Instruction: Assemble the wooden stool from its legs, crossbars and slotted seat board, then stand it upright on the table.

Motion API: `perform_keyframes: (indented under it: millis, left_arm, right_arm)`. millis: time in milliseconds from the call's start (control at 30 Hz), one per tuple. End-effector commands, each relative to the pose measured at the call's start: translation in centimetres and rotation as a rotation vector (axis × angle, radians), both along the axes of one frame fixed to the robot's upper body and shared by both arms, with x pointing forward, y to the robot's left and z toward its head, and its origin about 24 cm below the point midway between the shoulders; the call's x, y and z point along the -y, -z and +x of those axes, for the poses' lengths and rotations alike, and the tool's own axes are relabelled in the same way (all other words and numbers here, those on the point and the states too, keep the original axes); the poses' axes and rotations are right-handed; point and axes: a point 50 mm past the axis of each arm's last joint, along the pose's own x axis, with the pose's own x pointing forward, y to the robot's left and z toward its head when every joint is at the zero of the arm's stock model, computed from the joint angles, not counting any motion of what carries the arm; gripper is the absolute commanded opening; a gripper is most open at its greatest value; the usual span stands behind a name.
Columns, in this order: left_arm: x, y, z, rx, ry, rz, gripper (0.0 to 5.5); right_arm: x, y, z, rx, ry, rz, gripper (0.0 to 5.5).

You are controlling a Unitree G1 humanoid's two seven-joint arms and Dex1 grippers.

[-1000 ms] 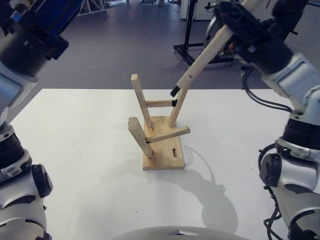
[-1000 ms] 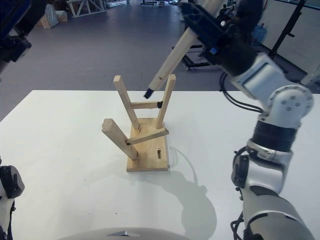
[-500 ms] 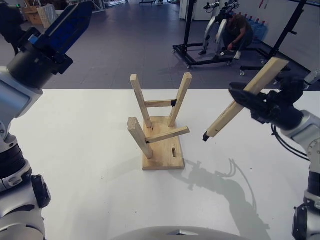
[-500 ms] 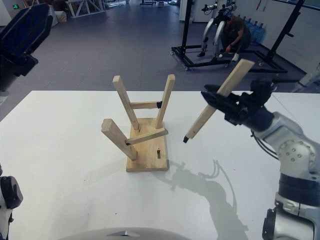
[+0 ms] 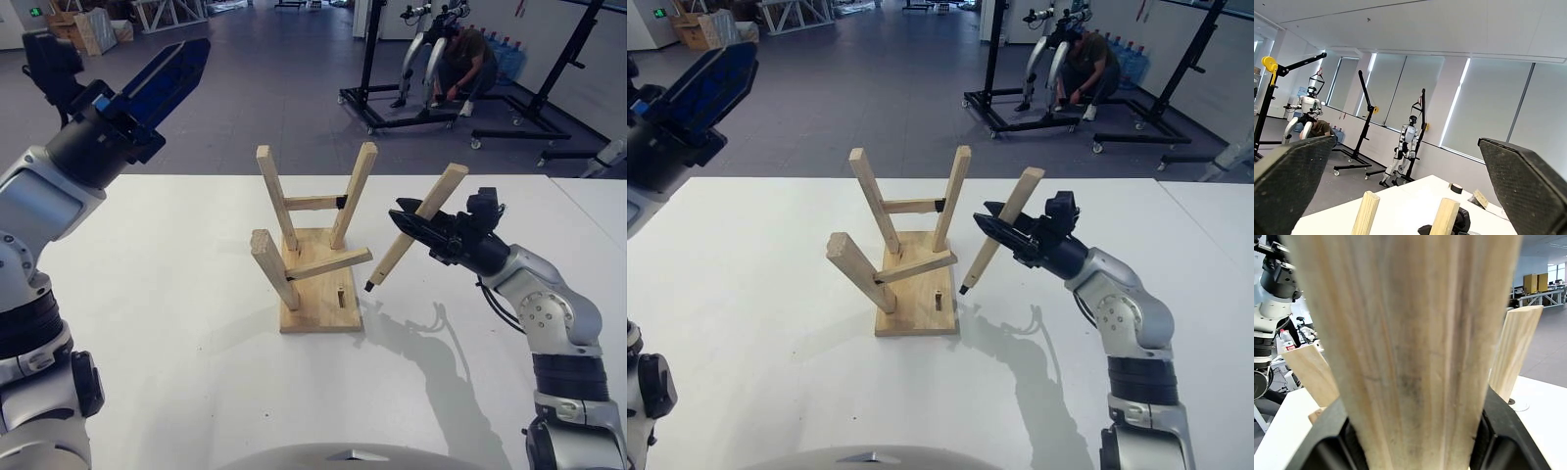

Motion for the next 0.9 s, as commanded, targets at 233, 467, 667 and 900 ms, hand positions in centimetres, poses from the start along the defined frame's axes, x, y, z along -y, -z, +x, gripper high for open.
perform_keyframes:
  millis: [233, 467, 667, 900]
  left_arm:
    - [-0.1, 0.4, 0.2, -0.008, -0.011, 0.021, 5.36]
    - [0.0, 0.5, 0.6, -0.018, 0.007, 0.027, 5.36]
    - [0.2, 0.7, 0.9, -0.034, 0.027, 0.041, 5.36]
    - [0.3, 0.7, 1.2, -0.044, 0.043, 0.042, 5.36]
  right_arm:
    - [0.5, -0.2, 0.8, 0.073, -0.054, 0.02, 2.06]
    - [-0.6, 1.4, 0.9, 0.279, -0.144, 0.131, 2.06]
    - [-0.4, 2.8, 0.7, 0.275, -0.208, 0.238, 2.06]
    - [-0.6, 3.4, 0.6, 0.228, -0.279, 0.273, 2.06]
